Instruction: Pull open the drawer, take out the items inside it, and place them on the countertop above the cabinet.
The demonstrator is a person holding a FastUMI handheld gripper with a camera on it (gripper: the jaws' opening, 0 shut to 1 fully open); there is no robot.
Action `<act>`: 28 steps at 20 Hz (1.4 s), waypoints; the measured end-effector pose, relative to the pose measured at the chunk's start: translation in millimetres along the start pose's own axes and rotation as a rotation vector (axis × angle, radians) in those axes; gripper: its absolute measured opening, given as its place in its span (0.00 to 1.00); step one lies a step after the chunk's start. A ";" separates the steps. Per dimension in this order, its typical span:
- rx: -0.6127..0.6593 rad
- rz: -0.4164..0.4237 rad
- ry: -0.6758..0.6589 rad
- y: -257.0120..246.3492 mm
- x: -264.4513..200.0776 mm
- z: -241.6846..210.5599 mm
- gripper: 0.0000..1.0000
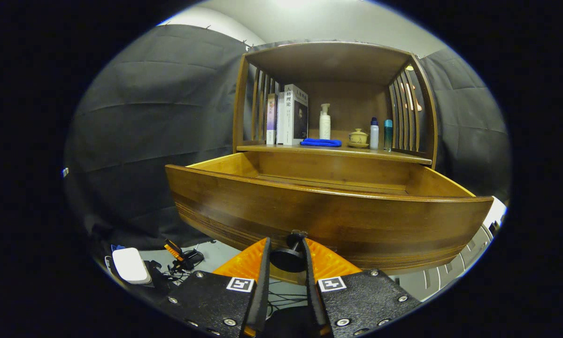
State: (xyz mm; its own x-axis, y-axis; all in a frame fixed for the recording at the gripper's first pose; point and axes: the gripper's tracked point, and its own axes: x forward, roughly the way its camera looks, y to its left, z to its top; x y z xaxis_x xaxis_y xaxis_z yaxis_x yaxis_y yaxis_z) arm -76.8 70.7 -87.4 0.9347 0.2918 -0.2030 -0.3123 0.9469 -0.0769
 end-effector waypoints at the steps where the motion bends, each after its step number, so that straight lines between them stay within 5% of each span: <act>1: -0.002 0.002 0.001 -0.7 0.2 -0.4 0.36; 4: 0.017 -0.002 -0.017 -3.1 -2.3 6.1 0.42; 11: 0.051 0.026 -0.154 -7.8 -21.4 75.0 0.90; 17: 0.070 0.014 -0.145 -30.6 6.9 115.1 0.93; 28: 0.110 0.092 0.283 -56.0 92.1 70.8 0.93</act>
State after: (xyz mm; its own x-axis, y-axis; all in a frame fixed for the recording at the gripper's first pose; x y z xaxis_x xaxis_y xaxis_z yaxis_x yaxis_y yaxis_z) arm 38.8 54.1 -32.7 0.8144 0.3419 -0.4688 -0.3584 0.9318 0.0570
